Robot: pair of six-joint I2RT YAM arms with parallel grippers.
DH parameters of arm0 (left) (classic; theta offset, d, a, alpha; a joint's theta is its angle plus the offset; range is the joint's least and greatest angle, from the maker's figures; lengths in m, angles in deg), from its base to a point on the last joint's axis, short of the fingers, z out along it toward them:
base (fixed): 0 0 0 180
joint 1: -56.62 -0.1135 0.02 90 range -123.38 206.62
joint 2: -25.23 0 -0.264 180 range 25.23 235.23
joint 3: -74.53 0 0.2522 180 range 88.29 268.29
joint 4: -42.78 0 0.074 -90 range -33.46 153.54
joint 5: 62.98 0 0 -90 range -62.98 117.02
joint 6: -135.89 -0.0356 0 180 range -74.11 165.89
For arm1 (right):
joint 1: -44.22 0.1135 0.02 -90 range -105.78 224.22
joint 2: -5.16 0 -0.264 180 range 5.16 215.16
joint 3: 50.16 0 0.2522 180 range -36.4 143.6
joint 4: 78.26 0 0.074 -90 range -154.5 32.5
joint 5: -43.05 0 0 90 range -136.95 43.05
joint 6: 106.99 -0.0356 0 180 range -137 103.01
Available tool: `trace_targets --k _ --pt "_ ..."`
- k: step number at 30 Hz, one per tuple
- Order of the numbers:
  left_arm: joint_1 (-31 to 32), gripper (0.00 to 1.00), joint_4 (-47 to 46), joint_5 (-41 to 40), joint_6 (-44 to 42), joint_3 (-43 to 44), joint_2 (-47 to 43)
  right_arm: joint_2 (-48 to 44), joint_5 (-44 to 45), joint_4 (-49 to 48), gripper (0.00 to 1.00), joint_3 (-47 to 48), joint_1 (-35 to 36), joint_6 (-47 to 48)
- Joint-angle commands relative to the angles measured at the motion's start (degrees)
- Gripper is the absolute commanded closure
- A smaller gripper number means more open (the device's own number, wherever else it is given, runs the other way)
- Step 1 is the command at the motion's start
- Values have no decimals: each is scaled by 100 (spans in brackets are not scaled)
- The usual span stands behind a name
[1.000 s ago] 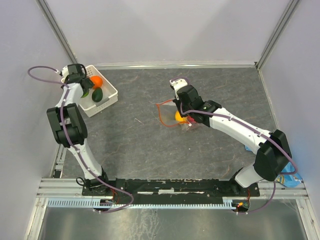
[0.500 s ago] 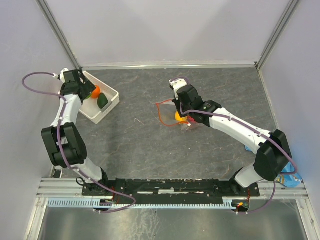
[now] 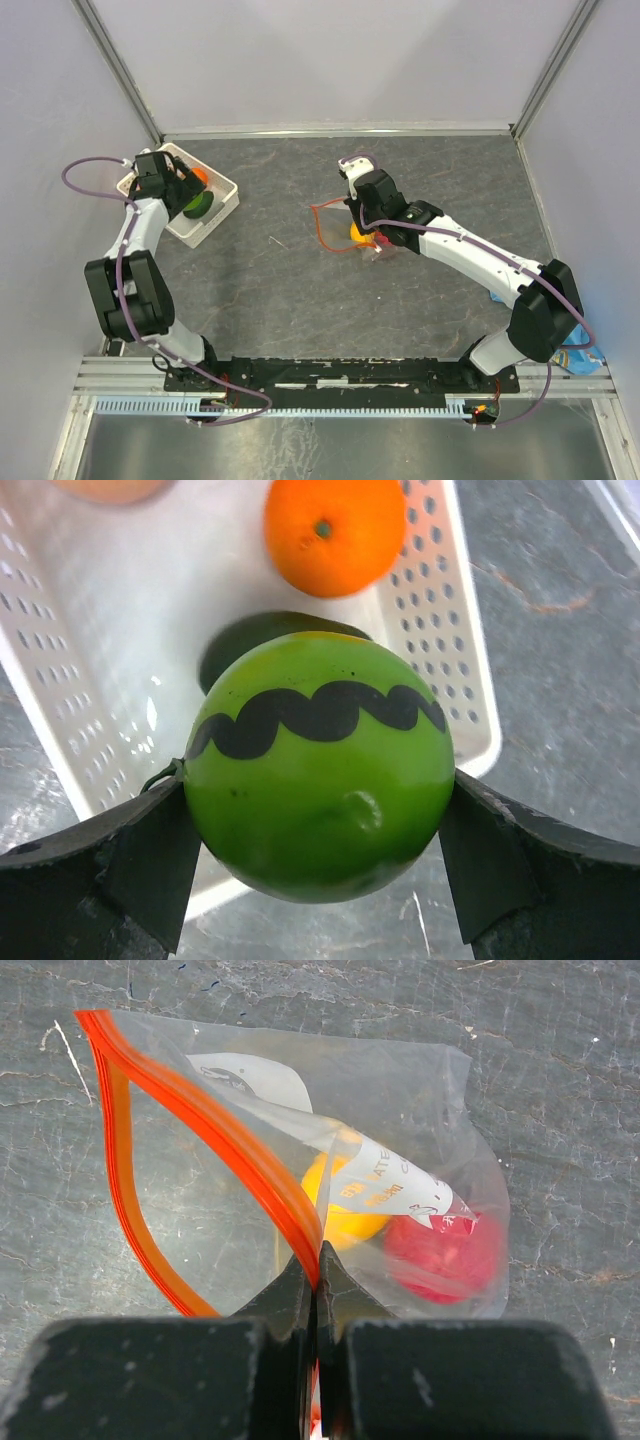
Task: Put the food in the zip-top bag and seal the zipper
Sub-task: Pick up the fake fruit from the bin, then place the fake fruit in the zipper food storage bag.
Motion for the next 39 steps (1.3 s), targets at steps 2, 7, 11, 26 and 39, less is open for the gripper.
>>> trace_targets --k 2,7,11,26,39 --pt "293 30 -283 658 257 -295 -943 -216 1 -249 98 23 -30 -62" --pt "833 30 -299 776 279 -682 -1610 -221 -59 -263 98 31 -34 -106" --pt "1322 30 -384 866 379 -1032 -2049 -271 -119 -300 98 -2 -31 -156" --pt "3606 31 -1230 786 1007 -2066 -3015 -416 -330 -395 98 -69 -34 -301" --pt "4941 32 -2337 604 1272 -2104 -2430 -491 -564 -378 98 -77 -27 -381"
